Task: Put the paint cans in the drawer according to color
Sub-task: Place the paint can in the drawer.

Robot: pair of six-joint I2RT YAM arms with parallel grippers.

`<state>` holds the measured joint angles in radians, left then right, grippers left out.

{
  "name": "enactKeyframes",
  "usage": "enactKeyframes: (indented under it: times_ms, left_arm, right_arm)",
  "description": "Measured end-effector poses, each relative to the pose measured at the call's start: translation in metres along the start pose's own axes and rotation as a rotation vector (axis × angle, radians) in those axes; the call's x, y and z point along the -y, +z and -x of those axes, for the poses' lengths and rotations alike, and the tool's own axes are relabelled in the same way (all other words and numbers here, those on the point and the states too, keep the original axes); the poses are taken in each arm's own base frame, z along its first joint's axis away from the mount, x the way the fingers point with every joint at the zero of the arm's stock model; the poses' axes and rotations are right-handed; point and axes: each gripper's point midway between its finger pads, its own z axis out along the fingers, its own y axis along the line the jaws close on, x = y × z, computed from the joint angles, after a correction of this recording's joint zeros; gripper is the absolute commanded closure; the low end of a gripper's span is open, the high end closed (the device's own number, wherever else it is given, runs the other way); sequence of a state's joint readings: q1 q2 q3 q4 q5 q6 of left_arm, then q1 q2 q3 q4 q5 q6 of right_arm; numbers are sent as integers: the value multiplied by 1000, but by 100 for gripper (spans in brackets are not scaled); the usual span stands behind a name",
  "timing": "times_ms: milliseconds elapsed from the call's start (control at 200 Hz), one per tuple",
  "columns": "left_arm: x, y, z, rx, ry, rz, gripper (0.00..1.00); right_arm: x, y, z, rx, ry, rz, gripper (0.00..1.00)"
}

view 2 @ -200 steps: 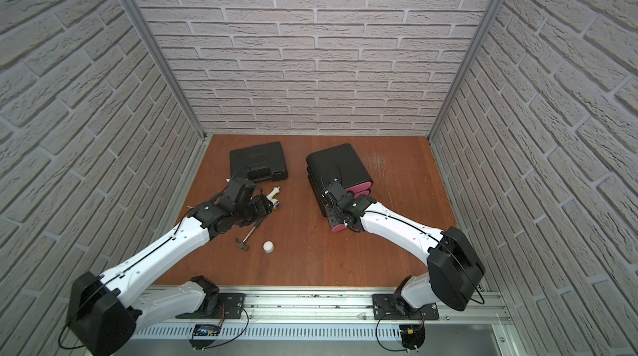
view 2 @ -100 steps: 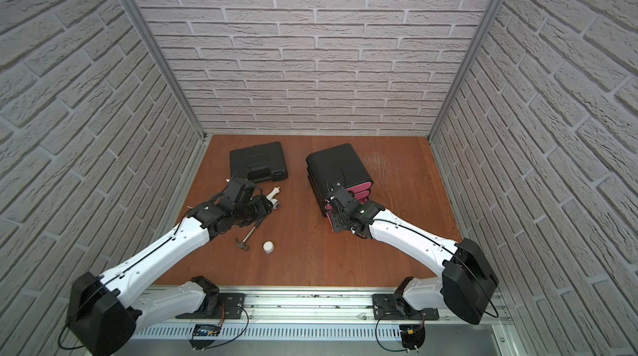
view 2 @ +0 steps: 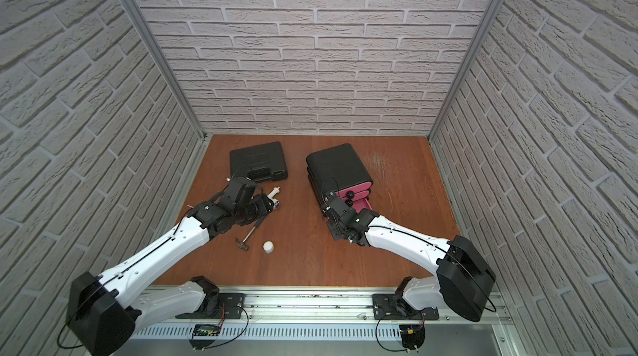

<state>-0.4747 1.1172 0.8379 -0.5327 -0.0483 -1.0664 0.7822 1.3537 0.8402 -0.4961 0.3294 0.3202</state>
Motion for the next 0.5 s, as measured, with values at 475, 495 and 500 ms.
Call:
enactKeyframes:
  times_ms: [475,495,500]
  left_arm:
    - [4,-2,0,5,11,-4,40]
    - [4,-2,0,6,11,-3,40]
    - [4,-2,0,6,11,-3,40]
  right_arm:
    - [-2,12,-2,-9,-28,-16,72]
    - [-2,13,-3,-10,-29,-17,71]
    - [-2,13,-3,-10,-29,-17,71]
